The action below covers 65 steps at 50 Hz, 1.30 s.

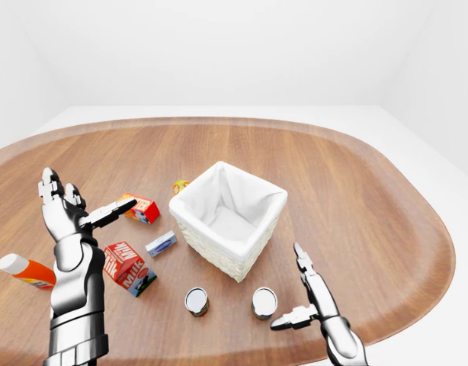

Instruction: Pick up the alphabet soup, and put it in the basket.

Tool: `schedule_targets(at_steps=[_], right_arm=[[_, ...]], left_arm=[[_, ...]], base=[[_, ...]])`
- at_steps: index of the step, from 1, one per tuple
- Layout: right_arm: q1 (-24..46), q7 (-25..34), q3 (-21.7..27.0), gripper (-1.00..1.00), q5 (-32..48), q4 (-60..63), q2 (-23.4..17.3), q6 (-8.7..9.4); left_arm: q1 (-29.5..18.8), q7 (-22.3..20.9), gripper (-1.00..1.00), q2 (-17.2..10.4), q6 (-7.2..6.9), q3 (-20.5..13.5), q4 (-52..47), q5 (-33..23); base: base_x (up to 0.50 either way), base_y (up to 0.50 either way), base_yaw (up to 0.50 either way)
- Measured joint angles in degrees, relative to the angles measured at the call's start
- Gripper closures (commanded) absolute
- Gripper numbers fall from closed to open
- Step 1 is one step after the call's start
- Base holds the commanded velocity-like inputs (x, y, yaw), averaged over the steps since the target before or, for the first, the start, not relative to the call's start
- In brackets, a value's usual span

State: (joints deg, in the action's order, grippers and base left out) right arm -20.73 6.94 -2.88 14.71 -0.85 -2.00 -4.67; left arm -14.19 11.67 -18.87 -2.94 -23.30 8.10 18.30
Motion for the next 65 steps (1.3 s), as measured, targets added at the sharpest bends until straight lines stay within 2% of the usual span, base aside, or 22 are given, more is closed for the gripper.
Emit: schedule_targets(at_steps=[41, 65], right_arm=[[8.38, -6.52, -5.33, -1.00, 4.40, -18.49, 0.85, -0.33], [11.58, -8.75, -7.27, -1.00, 7.03, -24.42, 2.32, -0.33]], left_arm=[[-0.07, -0.08, -1.00, -0.02, -0.02, 0.08, 0.11, -0.04], [-0.19, -0.19, -1.00, 0.00, 0.33, 0.15, 0.62, -0.14]], base=[[0.00, 0.00, 0.00], [0.00, 0.00, 0.00]])
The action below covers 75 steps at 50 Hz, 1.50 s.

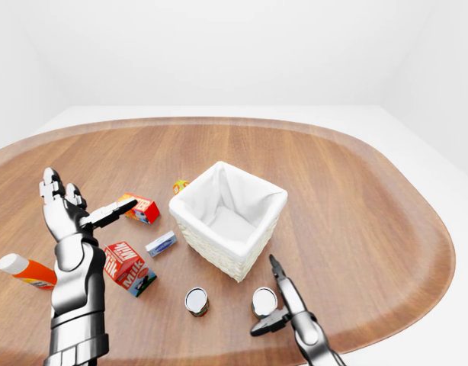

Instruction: Pick up the alphabet soup, and put it in the basket.

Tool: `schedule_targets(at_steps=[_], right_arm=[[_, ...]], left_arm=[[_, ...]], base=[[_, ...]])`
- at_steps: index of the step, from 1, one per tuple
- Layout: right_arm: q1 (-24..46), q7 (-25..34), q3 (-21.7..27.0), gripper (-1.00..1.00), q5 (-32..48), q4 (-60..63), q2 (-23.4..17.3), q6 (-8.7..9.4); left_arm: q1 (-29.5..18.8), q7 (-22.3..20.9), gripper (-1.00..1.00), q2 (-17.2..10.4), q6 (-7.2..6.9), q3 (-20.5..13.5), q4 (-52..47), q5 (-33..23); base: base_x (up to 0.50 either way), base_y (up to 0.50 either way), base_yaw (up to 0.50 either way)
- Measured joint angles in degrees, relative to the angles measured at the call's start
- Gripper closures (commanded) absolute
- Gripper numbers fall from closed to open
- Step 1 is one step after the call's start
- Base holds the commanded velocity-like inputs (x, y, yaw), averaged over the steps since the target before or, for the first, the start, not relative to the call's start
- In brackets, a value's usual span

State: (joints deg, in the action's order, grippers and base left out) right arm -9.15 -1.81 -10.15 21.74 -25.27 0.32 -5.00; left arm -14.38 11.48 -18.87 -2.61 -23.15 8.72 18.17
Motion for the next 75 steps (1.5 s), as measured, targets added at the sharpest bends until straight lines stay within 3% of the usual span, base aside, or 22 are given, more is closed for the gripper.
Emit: schedule_targets(at_steps=[27, 28, 29, 31, 32, 51, 61, 64, 75], right_arm=[[2.86, -2.52, -0.54, -1.00, 1.70, -4.35, 1.01, 0.00], [3.03, -2.55, -0.51, -0.43, 1.69, -4.49, 1.05, 0.00], [3.09, -2.44, -0.37, -0.02, 1.76, -4.35, 1.04, 0.00], [3.24, -2.05, -0.26, 0.73, 1.85, -4.42, 1.13, 0.00], [3.34, -1.83, -0.27, 1.00, 1.84, -4.50, 1.23, 0.00], [5.58, 0.10, 1.48, 1.00, 2.69, -5.88, 0.88, 0.00], [-0.16, 1.34, 1.08, 1.00, 3.22, 1.54, -0.17, -0.02], [-1.69, -2.36, 0.42, 1.00, 5.09, 3.27, -0.63, -0.01], [-6.92, -0.78, -0.83, 1.00, -1.76, 12.34, -2.10, 0.00]], left_arm=[[0.16, 0.00, -1.00, 0.01, -0.17, -0.05, -0.35, 0.06], [0.16, 0.00, -1.00, 0.01, -0.17, -0.06, -0.35, 0.05], [0.15, -0.01, -1.00, 0.01, -0.16, -0.06, -0.34, 0.05], [0.12, -0.02, -1.00, 0.00, -0.12, -0.06, -0.28, 0.04], [0.10, -0.02, -1.00, 0.00, -0.10, -0.05, -0.24, 0.03], [0.09, 0.01, -1.00, 0.02, -0.08, -0.01, -0.20, -0.04], [0.19, -0.01, -1.00, 0.06, -0.18, -0.04, -0.37, -0.04], [0.24, 0.00, -1.00, 0.07, -0.23, -0.05, -0.47, -0.02], [0.25, -0.10, -1.00, 0.08, -0.29, -0.06, -0.52, -0.05]], base=[[0.00, 0.00, 0.00], [0.00, 0.00, 0.00], [0.00, 0.00, 0.00], [0.00, 0.00, 0.00], [0.00, 0.00, 0.00], [0.00, 0.00, 0.00], [0.00, 0.00, 0.00], [0.00, 0.00, 0.00], [0.00, 0.00, 0.00]])
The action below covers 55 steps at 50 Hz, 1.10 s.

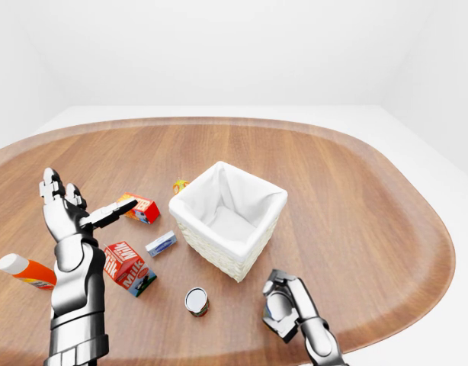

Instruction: Pick up the alphabet soup, and put it in the basket.

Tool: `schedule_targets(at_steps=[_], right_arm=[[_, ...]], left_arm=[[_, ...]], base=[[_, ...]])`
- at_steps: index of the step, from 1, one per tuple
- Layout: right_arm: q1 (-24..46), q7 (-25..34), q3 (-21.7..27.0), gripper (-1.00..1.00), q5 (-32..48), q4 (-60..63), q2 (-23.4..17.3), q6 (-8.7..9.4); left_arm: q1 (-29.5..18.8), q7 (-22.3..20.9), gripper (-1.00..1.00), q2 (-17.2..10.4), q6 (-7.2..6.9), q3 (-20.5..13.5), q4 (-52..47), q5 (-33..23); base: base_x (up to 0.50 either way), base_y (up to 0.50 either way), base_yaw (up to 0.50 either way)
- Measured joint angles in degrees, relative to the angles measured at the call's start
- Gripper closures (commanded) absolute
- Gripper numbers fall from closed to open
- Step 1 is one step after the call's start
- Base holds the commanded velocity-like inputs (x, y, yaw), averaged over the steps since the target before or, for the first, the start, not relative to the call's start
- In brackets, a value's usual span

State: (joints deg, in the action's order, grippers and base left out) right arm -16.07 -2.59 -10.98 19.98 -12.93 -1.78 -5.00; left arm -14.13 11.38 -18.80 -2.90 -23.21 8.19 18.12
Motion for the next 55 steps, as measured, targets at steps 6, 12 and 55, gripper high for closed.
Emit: schedule_targets(at_steps=[6, 12, 55], right_arm=[[-2.25, 0.87, -0.18, 1.00, -2.68, 5.05, -0.75, 0.37], [-4.55, 1.46, -0.29, 1.00, -3.47, 10.92, -1.45, 1.81], [-10.09, 4.52, -3.83, 1.00, 0.04, 48.08, -5.05, 10.00]], left_arm=[[-0.01, -0.02, -1.00, 0.01, 0.04, 0.02, 0.03, -0.04], [0.00, -0.03, -1.00, 0.03, 0.11, 0.05, 0.12, -0.06], [0.03, 0.22, -1.00, 0.01, -0.58, -0.04, -0.24, 0.09]], base=[[0.00, 0.00, 0.00], [0.00, 0.00, 0.00], [0.00, 0.00, 0.00]])
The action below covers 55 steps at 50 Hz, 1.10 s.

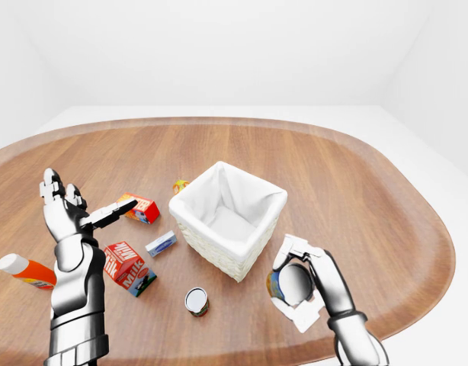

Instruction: Pick up the alphabet soup, and put it in the basket.

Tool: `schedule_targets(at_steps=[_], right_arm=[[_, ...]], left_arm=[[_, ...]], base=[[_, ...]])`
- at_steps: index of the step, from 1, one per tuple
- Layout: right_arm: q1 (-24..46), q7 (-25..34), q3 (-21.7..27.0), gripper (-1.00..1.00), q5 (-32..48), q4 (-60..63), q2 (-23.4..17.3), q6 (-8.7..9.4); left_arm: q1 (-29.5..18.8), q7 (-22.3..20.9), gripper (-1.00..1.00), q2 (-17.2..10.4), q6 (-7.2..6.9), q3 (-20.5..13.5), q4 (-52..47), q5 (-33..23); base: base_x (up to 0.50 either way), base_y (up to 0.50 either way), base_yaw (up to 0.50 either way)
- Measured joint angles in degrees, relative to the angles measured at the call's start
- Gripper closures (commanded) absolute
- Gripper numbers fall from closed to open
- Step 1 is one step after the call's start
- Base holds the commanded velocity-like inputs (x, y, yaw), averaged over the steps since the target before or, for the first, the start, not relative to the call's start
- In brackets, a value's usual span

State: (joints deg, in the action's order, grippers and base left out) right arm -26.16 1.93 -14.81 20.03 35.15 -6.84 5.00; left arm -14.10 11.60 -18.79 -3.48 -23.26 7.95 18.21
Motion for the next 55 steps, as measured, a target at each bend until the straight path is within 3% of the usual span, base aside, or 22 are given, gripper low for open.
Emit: schedule_targets(at_steps=[17, 34, 55], right_arm=[[3.22, 2.51, -2.88, 1.00, 3.75, 13.19, -0.48, 0.00], [10.85, 5.57, -5.69, 1.00, 8.49, 21.70, 0.64, 0.00], [27.39, 10.53, -1.85, 1.00, 13.85, 14.94, 6.42, 0.00]], left_arm=[[-0.09, 0.08, -1.00, -0.03, -0.17, 0.01, 0.02, 0.03], [-0.11, -0.08, -1.00, -0.03, 0.11, 0.06, 0.29, 0.00], [-0.24, -0.24, -1.00, -0.05, 0.36, 0.15, 0.62, -0.05]], base=[[0.00, 0.00, 0.00], [0.00, 0.00, 0.00], [0.00, 0.00, 0.00]])
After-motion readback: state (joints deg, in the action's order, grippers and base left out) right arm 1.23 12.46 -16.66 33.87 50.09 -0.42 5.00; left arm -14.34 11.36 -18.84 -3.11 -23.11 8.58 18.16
